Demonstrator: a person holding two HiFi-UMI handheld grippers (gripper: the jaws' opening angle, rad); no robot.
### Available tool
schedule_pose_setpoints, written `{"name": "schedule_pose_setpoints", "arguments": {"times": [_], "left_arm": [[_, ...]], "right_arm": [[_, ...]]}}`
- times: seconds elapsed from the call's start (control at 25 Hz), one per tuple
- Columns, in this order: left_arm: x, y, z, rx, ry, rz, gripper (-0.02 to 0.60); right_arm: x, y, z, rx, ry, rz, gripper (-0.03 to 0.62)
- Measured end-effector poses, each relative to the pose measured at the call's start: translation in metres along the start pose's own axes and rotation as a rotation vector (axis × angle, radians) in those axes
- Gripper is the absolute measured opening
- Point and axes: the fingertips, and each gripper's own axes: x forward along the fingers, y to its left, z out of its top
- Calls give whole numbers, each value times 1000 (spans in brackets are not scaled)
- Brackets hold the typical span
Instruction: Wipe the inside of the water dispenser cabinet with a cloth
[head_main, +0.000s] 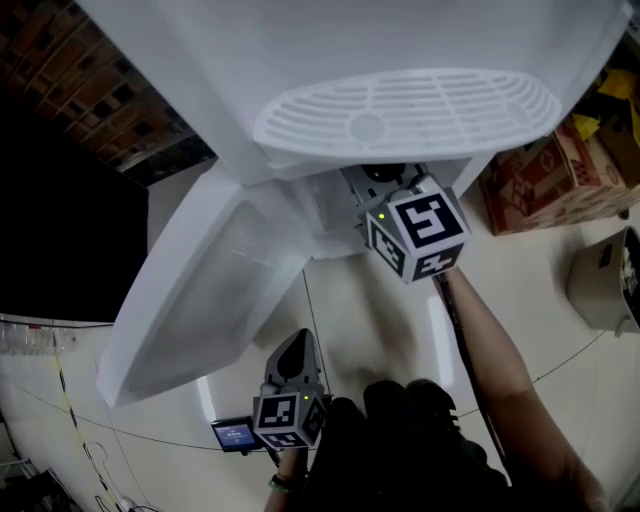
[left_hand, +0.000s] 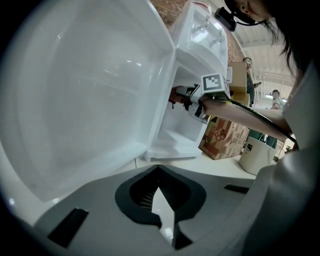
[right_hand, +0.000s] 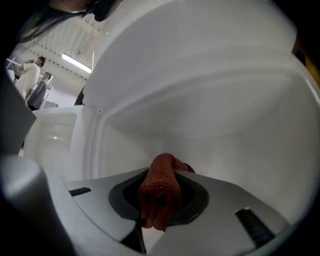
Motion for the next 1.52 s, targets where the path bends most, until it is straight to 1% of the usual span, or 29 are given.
{"name": "schedule_pose_setpoints", "arguments": {"times": [0.16, 0.36, 0.48, 0.64, 0.72, 0.76, 0.84, 0.96, 1.04, 1.08, 1.16, 1.2, 1.28, 1.4, 1.52], "left_arm": [[0, 7, 7, -4, -7, 20, -15], [-2, 16, 13, 0, -14, 47, -15], [-4, 21, 14, -5, -13, 63, -14], [-4, 18, 16, -1, -15, 59, -15], [-5, 13, 16, 5, -14, 50, -14], [-5, 12, 17, 10, -14, 46, -14], [-8, 12, 18, 14, -18, 46, -15], [-11, 17, 21, 6, -28, 61, -14], [-12, 20, 21, 1, -31, 67, -14], [-12, 21, 21, 0, -30, 68, -14], [-12, 21, 20, 1, -28, 66, -14], [-11, 20, 20, 2, -27, 63, -14], [-12, 19, 19, 3, -25, 60, -14], [-13, 22, 19, 3, -25, 66, -14], [-16, 27, 20, -5, -28, 79, -15]], "right_arm": [[21, 11, -54, -11, 127, 38, 78], [27, 25, -122, 53, 315, 71, 78], [19, 33, -153, 83, 417, 92, 78], [9, 35, -180, 97, 493, 114, 78], [8, 33, -174, 67, 480, 106, 78], [9, 29, -163, 41, 449, 89, 78], [13, 16, -124, -20, 329, 33, 79], [13, -4, -46, -128, 104, -60, 80], [9, -11, 4, -171, -23, -97, 80], [8, -13, 21, -182, -73, -103, 80], [11, -20, 35, -200, -125, -105, 80], [13, -23, 32, -204, -122, -106, 80], [20, -27, 15, -198, -70, -107, 80], [29, -28, -23, -163, 37, -89, 80], [30, -27, -72, -118, 169, -79, 79]]}}
